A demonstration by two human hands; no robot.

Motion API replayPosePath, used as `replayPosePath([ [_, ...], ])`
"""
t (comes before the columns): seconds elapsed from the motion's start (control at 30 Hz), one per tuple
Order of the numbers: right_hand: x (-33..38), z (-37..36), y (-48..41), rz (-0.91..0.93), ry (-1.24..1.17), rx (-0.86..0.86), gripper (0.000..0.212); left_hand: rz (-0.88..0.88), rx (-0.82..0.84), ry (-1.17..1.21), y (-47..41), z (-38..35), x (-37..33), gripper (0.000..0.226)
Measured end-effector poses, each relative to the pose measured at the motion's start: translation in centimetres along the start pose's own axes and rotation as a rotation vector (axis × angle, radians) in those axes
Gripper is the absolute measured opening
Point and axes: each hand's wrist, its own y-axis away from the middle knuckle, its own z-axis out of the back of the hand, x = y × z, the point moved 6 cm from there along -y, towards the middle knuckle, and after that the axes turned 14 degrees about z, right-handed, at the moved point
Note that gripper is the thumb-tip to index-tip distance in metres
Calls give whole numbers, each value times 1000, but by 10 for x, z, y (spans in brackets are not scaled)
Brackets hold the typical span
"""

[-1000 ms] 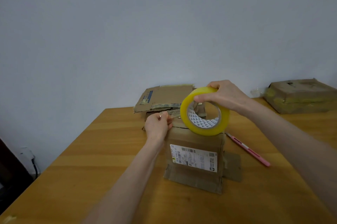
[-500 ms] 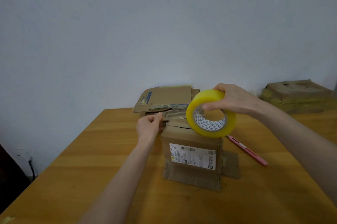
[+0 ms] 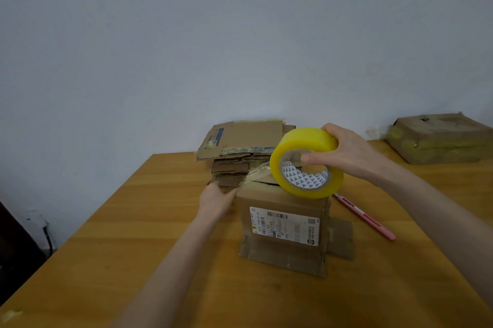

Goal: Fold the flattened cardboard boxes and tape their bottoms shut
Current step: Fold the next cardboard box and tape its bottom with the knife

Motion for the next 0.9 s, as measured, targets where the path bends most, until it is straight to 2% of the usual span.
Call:
replayPosePath([
  [0.07,-1,0,1,1,-17,-11,45,-261,-204,-101,13,13,-18,54],
  [0.1,-2,0,2,2,-28,-14,47,-422,-232,-92,27,14,-31,49],
  [0.17,-3,-1,3,5,-45,-20,48,-676,-140,-200,53,-1,-51,47],
  [0.23,-4,-1,5,7,-76,-34,47,-795,-22,-423,62,-26,-55,63],
  [0.33,-11,-7,9,-14,-164,-47,47,-827,35,-565,50,-38,-50,77],
  [0.43,-18,-20,12,-37,-323,-89,47,-895,-9,-718,50,-41,-46,97],
  [0.53,-16,-13,14,-2,-399,-164,41,-897,-41,-735,51,-42,-44,99],
  [0.77,-11,28,14,32,-215,-113,21,-852,-32,-789,55,-42,-43,92],
  [0.9,-23,45,25,-44,-167,-24,38,-824,-1,-757,56,-43,-43,92],
])
